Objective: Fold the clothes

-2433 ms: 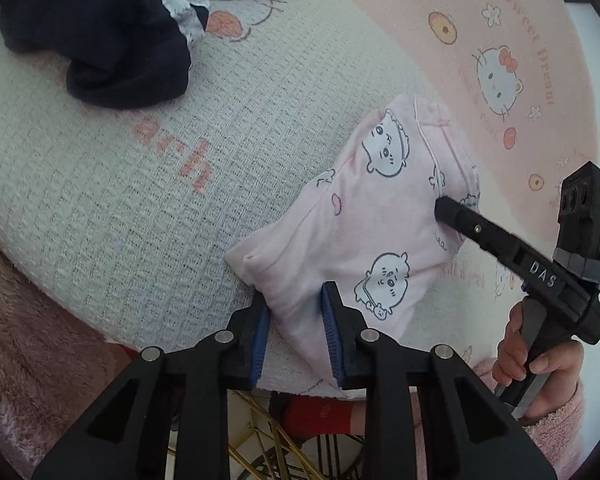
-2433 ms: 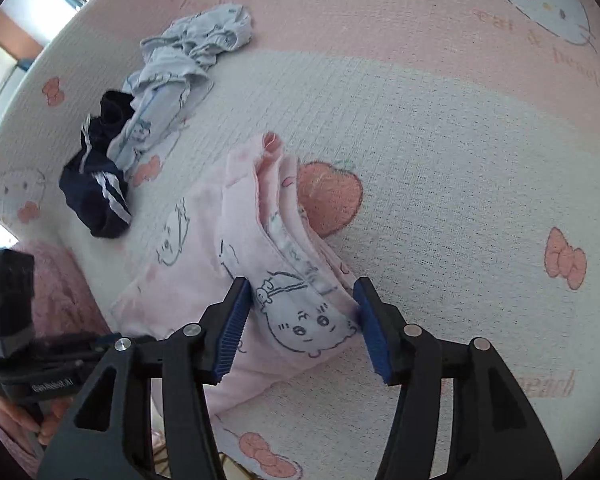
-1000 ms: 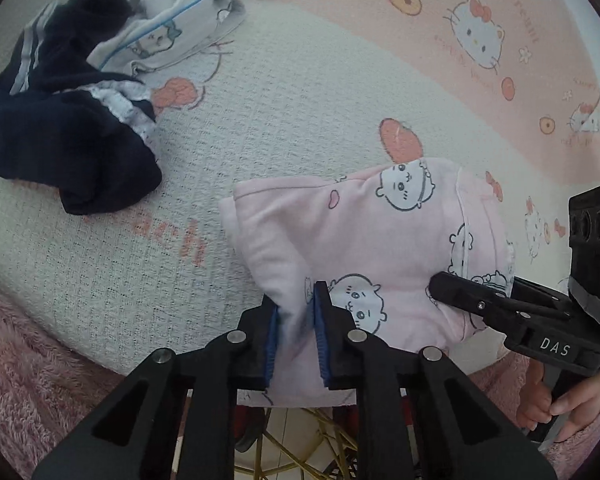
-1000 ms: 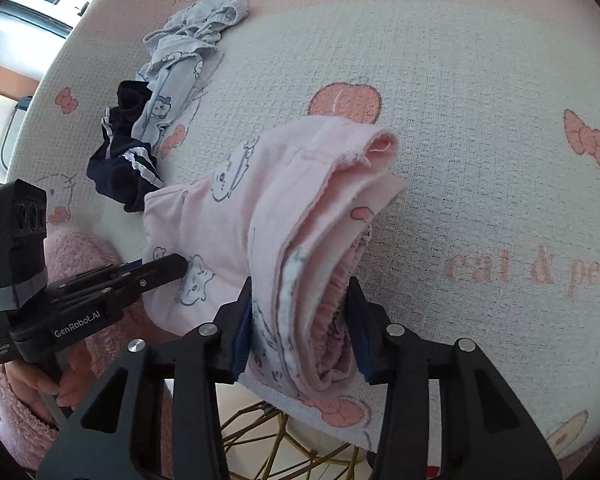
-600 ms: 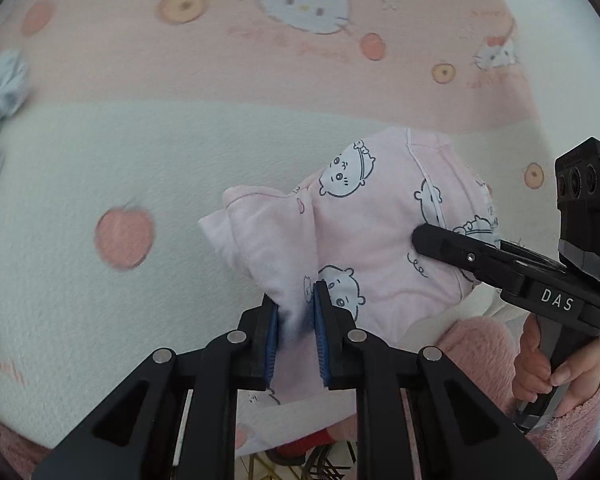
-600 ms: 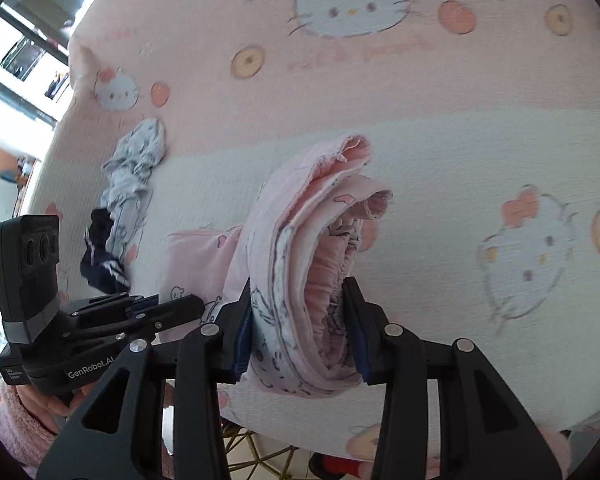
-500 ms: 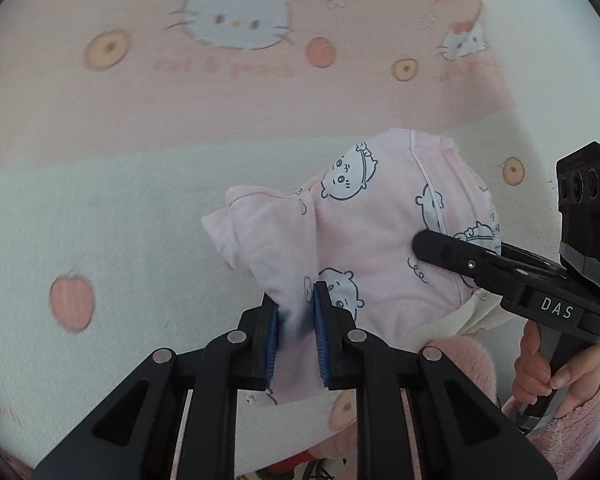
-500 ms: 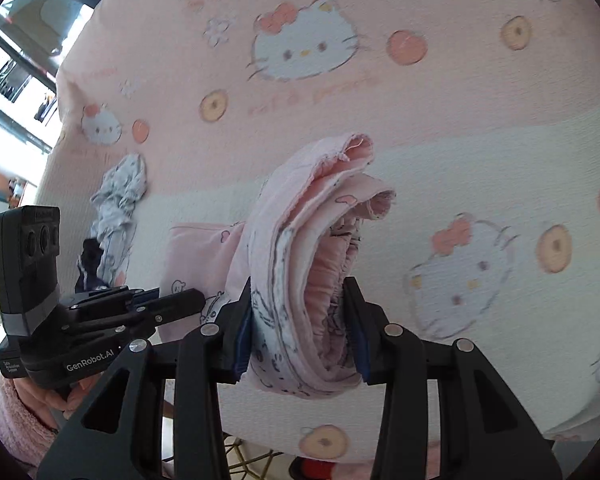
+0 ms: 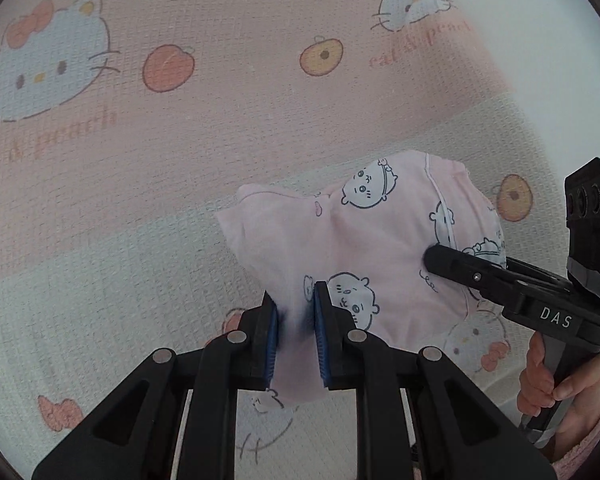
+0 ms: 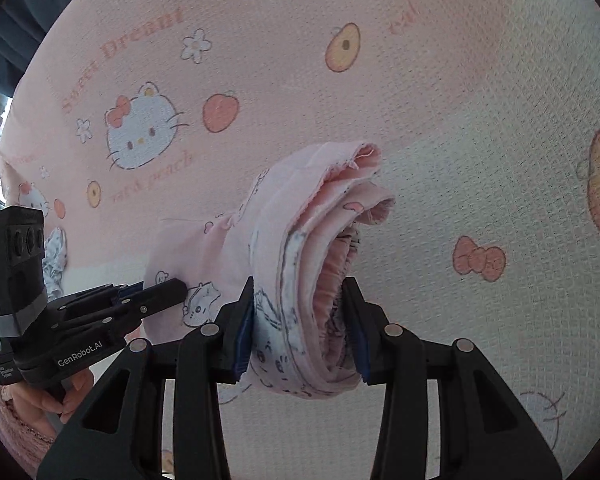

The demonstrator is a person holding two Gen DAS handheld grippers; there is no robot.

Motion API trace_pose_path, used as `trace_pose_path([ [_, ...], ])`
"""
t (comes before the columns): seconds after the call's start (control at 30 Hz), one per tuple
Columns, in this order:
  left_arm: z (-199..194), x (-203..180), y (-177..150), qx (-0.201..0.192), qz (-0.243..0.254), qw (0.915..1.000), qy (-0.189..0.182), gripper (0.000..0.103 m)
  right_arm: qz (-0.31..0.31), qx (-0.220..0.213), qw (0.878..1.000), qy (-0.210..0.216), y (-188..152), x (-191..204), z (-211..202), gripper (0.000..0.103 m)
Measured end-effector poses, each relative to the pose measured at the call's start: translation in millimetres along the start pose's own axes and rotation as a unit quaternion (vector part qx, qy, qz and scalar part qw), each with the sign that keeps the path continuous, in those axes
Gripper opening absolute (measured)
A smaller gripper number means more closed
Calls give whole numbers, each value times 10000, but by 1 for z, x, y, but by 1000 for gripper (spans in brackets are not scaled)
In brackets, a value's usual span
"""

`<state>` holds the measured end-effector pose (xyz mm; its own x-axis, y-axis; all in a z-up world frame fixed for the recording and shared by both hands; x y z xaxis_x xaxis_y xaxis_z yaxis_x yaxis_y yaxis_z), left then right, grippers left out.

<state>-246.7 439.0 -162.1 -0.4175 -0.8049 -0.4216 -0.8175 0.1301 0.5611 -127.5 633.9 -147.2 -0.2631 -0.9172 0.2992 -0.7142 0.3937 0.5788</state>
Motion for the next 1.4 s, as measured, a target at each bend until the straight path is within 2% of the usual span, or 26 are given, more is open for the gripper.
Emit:
trace_pose_path([
  [0.1,31,0,-8,38,-35,10000,25,17,88,-53,9999,-116,-3,-23,25,41],
  [0.17,53,6,-16,221,-96,9996,160,17,183,-57,9996,-200,-5,-40,42,45],
  [0.2,64,9,-21,322,-128,9991,236,18,258,69,9994,-211,-11,-48,52,46],
  [0.23,74,12,-25,423,-160,9985,311,27,333,195,9990,-222,-16,-56,61,47],
  [0.3,71,19,-23,405,-310,9986,164,28,479,423,9977,-237,-27,-71,78,50],
  [0.37,54,24,-15,195,-362,9990,151,29,561,92,9983,-102,-23,-76,61,50],
  [0.43,23,22,-3,-668,-56,9962,564,29,546,-411,9974,-247,-15,-77,33,50],
  [0.5,12,8,1,-1037,321,9929,494,29,495,-923,9934,-471,-7,-77,3,50],
  [0.57,29,-10,-8,-618,671,9958,127,29,229,-1160,9921,-413,-6,-67,-9,52],
  [0.63,48,-24,-24,-250,1105,9936,26,29,-146,-724,9968,-293,-14,-53,7,50],
  [0.7,65,-29,-42,-1,1582,9873,122,28,-604,-130,9962,-607,-30,-46,33,46],
  [0.73,64,-32,-46,-42,1838,9829,109,28,-573,-14,9962,-661,-36,-51,38,47],
  [0.77,61,-33,-47,-18,2056,9786,121,28,-524,86,9961,-705,-41,-56,43,47],
  [0.87,42,-23,-46,-3,2280,9734,233,29,147,-118,9986,-501,-37,-78,32,54],
  [0.9,35,-16,-48,-32,2459,9683,432,29,109,-151,9985,-515,-36,-76,29,54],
  [0.93,30,-3,-49,-27,2587,9638,644,39,71,-184,9984,-528,-35,-74,27,54],
  [0.97,25,10,-48,6,2656,9606,815,43,27,-217,9983,-548,-34,-71,24,54],
  [1.0,16,24,-48,50,2722,9571,991,43,-79,-251,9976,-643,-33,-67,19,54],
  [1.03,0,38,-47,41,2693,9570,1079,43,-124,-290,9971,-687,-29,-62,13,54],
  [1.2,-68,99,-50,193,2239,9685,1075,44,-257,-497,9962,-673,-1,-28,-20,57],
  [1.33,-123,133,-43,-44,1674,9789,1174,47,-299,-403,9962,-707,7,18,-35,58],
  [1.4,-151,150,-38,-179,1378,9827,1224,50,-322,-541,9977,-245,6,64,-49,65],
])
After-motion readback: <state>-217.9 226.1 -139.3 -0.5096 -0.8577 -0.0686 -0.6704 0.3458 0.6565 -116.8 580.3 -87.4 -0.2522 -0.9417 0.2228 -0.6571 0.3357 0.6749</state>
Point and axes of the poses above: each gripper's, at about its wrist camera, not at the fingertips, and z roughly the way its jaws point, x to its left, y to its top, the point moved 2 cm from there along z, roughly the way its jaws point, and after that the axes turned 13 degrees about -x, right-handed, at the moved point
